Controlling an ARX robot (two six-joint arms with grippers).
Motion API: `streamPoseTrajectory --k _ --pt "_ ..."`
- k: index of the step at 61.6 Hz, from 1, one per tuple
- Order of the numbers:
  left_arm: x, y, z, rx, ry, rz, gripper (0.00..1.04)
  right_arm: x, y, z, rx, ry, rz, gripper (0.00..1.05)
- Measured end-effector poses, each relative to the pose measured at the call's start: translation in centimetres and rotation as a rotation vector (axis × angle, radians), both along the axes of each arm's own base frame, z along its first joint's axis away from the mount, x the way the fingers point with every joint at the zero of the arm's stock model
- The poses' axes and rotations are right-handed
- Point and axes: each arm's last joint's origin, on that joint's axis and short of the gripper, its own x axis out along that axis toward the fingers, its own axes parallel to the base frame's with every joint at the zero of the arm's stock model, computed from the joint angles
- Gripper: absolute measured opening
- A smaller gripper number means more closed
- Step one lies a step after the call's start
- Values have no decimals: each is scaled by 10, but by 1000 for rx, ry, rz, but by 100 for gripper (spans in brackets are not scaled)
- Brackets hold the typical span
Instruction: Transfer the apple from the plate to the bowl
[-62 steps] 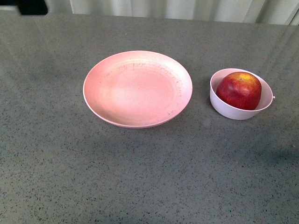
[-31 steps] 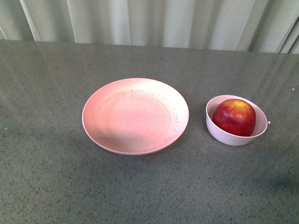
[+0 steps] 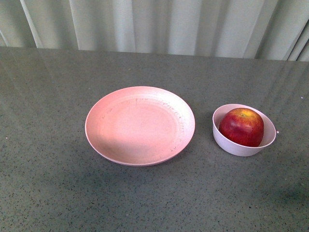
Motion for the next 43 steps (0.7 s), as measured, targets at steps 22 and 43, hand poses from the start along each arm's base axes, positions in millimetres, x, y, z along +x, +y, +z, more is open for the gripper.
streamPoseTrajectory --k 22,43 --pt "-14 0 5 0 -17 0 2 0 0 0 0 0 0 96" --pt "-26 0 6 0 -21 -1 2 0 0 0 0 0 0 96"
